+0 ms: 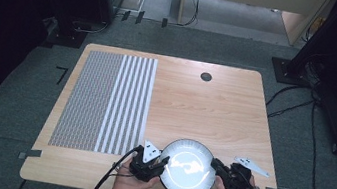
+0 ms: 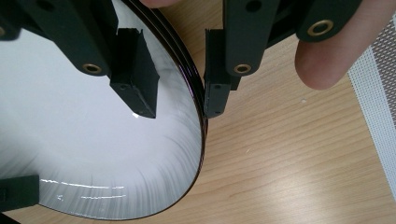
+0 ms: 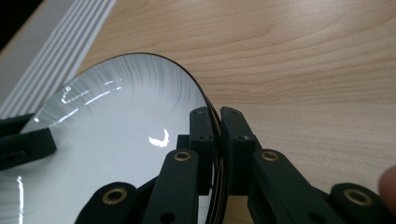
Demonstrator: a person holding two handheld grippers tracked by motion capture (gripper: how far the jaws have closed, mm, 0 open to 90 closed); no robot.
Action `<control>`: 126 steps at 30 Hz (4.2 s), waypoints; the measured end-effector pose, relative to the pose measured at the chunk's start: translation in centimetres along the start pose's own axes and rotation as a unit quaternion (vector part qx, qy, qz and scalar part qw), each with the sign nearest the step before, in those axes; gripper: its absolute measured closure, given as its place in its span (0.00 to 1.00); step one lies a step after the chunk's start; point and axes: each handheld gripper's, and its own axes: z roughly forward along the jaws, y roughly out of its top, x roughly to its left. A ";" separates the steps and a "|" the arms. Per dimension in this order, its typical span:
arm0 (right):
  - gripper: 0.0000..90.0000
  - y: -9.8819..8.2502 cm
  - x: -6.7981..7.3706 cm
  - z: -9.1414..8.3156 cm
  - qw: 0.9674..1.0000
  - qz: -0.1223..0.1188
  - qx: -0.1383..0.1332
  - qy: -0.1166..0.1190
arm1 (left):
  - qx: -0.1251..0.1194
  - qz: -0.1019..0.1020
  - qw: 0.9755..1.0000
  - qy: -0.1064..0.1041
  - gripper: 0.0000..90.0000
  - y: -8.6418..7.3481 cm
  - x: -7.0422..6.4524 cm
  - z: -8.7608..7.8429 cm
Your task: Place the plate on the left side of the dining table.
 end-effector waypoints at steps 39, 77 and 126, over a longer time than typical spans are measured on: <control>0.94 0.1 -0.3 -0.7 1.000 0.010 -0.006 0.024 | 0.008 -0.005 1.000 -0.025 0.70 0.0 0.6 0.0; 0.98 -1.2 0.4 1.1 0.996 0.051 -0.035 0.065 | 0.054 -0.078 0.988 -0.121 0.55 0.9 2.5 -0.5; 0.96 -0.7 0.8 1.1 0.995 0.072 -0.004 0.062 | 0.076 -0.057 0.986 -0.138 0.59 0.4 3.0 -2.7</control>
